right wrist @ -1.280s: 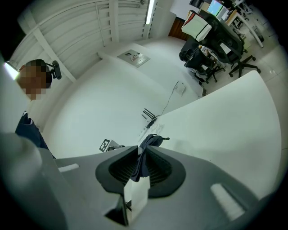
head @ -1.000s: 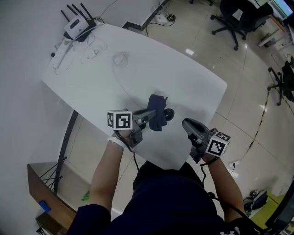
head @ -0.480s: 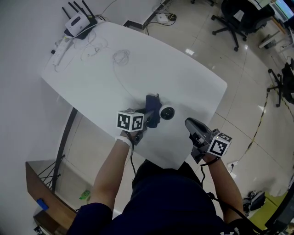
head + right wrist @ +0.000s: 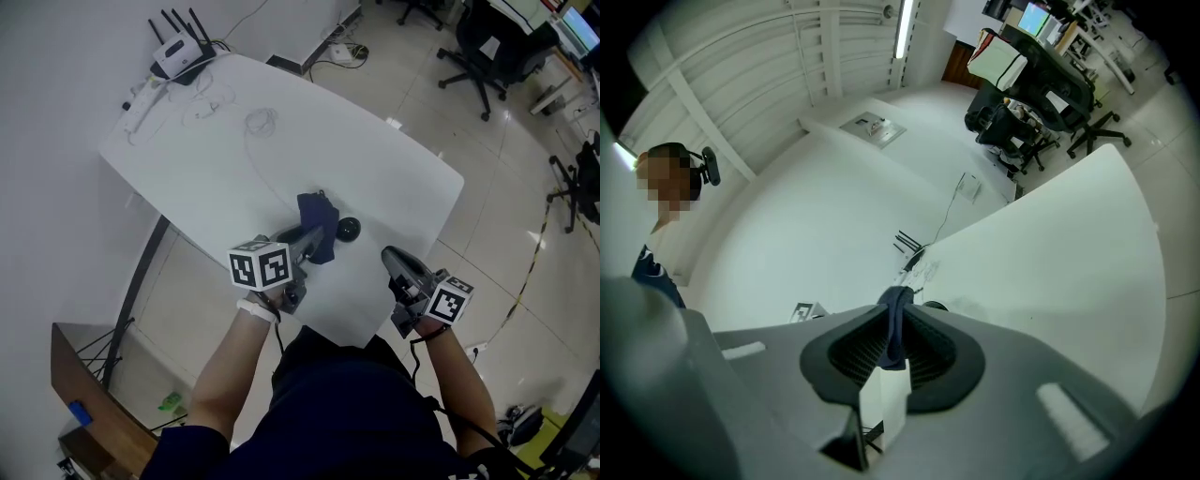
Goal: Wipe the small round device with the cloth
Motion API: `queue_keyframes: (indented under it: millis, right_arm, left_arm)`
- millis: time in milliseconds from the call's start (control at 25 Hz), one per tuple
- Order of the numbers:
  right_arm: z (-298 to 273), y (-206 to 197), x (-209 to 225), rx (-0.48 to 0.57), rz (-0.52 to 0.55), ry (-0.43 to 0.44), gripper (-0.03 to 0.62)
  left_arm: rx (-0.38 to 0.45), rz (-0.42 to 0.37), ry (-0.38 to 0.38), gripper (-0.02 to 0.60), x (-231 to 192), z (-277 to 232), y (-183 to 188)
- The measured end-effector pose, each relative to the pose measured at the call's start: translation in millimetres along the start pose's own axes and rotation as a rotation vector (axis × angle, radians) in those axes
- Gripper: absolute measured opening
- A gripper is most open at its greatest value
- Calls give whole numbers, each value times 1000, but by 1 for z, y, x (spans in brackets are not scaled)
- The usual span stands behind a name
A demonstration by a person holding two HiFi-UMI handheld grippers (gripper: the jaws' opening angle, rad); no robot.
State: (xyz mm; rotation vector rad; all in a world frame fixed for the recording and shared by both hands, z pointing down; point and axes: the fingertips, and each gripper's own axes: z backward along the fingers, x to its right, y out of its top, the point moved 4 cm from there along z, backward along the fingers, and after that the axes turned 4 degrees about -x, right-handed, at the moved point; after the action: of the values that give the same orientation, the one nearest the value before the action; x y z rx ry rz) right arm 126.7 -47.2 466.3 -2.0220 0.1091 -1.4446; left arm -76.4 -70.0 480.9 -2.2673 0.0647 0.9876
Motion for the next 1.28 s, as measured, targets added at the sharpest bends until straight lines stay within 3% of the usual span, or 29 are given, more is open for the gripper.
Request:
queue_keyframes:
  millis: [120,200,280,680,840,1000,1080,1280]
  right_arm:
    - [1,-3,-4,1,0,3,51]
    - [1,-3,-6,2,2,2,49]
    - [0,-4,-5,1,2,-2,51]
    - [1,-2,12,-3,-24,-41,49]
    - [-4,-2,14,-9,-27,-39,49]
    - [-6,-6,16,-17,-32,-40,48]
    - [-3,-8,16,-19,-34,-44,49]
    - [1,-6,14,-7,-31,-42,48]
  left_arm:
    - [17,-91,-89,81,47,-3,1]
    - [15,-140,-92,81,62,-13,-1]
    - [5,-128,-56,81,61,-24,-6]
    - [141,159,38,81,1,-4,-28]
    - [181,293,6,81,-25,-7,-48]
    - [180,367,-45,81,-42,-22,-63]
    - [157,368,-5,81,-52,-27,-69]
    - [75,291,193,81,-64,-27,-72]
